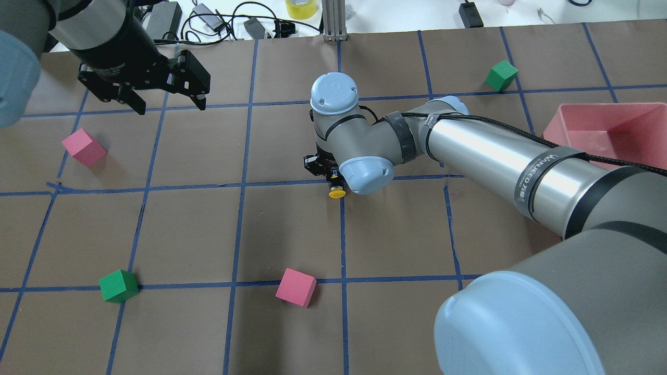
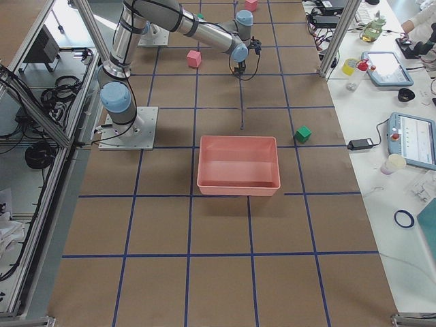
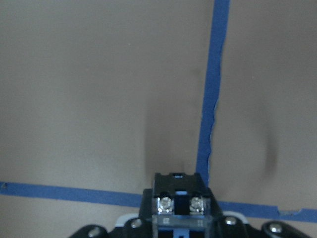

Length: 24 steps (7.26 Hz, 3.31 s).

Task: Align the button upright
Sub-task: 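Carry the switch to the table center and hold it yellow cap down, then reach the left gripper to the switch while the right gripper holds it, then grasp the switch with the left gripper while the right gripper releases and rises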

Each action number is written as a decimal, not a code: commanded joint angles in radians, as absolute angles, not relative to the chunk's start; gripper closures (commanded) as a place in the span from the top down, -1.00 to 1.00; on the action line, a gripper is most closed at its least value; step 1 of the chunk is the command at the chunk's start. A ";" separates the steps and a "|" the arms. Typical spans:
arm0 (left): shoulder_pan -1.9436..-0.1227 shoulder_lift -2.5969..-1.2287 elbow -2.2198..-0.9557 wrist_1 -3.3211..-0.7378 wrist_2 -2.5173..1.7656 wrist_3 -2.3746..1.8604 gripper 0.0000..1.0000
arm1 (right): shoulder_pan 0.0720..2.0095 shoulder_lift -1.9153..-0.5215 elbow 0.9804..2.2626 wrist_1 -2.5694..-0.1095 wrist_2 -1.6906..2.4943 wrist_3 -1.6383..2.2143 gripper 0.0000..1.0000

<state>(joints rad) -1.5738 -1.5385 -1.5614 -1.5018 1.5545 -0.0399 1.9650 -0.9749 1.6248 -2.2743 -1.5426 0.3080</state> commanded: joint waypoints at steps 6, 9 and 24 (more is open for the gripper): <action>-1.649 -1.531 -1.675 -1.323 1.551 -0.184 1.00 | 1.945 -1.084 1.609 -2.235 -1.548 0.293 1.00; -1.678 -1.520 -1.883 -0.944 1.558 -0.221 1.00 | 1.782 -1.204 1.602 -2.032 -1.543 0.114 1.00; -2.051 -2.178 -2.117 0.299 1.838 -0.471 0.93 | 1.618 -1.483 1.467 -1.559 -1.619 -0.055 1.00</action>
<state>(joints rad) -2.0507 -2.1334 -2.1194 0.2452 1.8338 -0.4830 1.6166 -1.4805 1.4667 -1.5521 -1.6329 -0.0521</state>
